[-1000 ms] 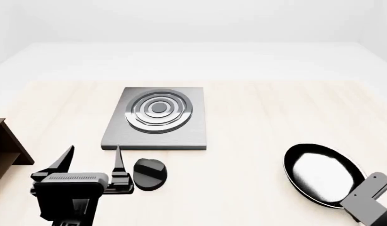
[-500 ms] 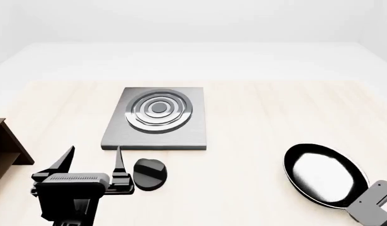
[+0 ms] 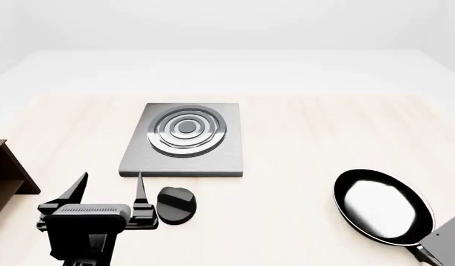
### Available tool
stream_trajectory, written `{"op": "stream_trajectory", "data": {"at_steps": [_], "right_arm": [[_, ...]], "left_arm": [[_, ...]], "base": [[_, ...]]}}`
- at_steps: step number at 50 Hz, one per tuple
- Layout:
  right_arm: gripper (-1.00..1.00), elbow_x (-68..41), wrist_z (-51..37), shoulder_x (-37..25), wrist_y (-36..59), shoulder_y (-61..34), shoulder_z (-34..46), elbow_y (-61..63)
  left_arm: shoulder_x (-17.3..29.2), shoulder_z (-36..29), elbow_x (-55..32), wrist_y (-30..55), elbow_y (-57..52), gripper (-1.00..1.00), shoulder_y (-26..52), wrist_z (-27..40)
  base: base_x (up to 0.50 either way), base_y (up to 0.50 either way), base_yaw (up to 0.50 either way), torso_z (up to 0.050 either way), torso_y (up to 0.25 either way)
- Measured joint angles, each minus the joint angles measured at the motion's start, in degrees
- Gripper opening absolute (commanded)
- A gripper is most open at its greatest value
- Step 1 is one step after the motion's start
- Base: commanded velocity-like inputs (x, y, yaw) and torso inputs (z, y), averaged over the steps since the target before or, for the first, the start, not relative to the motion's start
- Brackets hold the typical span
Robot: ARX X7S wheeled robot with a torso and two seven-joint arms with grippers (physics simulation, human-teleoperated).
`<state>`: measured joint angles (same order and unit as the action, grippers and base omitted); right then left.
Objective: Turn on the stove and put the frying pan on it.
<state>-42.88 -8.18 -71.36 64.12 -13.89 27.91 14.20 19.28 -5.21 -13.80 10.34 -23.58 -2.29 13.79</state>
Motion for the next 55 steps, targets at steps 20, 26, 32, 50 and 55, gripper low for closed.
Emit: {"op": "stream_trajectory", "data": {"at_steps": [20, 26, 32, 50, 55], "right_arm": [[-1.0, 0.6, -0.6, -1.1, -1.7, 0.8, -0.6, 1.4], [-1.0, -0.8, 0.3, -2.9, -1.2, 0.2, -1.8, 3.9], [-1.0, -2.0, 1.9, -4.6, 0.2, -1.6, -2.9, 6.8], [-1.0, -6.3, 6.9, -6.7, 5.8, -8.2, -5.1, 13.2], [-1.0, -6.8, 8.1, -6.3, 6.9, -10.1, -5.3, 14.0]], "left_arm": [[0.3, -0.3, 0.0, -0.1, 0.2, 1.0, 0.0, 0.4], [0.4, -0.4, -0.1, -0.2, 0.1, 1.0, 0.0, 0.5], [0.5, -0.4, -0.1, -0.3, 0.0, 1.0, -0.1, 0.6], [0.7, -0.1, -0.9, -0.9, -0.1, 1.0, -0.4, 0.8], [0.8, -0.2, -1.0, -0.9, -0.2, 1.0, -0.4, 0.8]], "base": [[0.0, 0.0, 0.0, 0.0, 0.0], [0.0, 0.0, 0.0, 0.0, 0.0], [0.0, 0.0, 0.0, 0.0, 0.0], [0.0, 0.0, 0.0, 0.0, 0.0], [0.0, 0.0, 0.0, 0.0, 0.0]]}}
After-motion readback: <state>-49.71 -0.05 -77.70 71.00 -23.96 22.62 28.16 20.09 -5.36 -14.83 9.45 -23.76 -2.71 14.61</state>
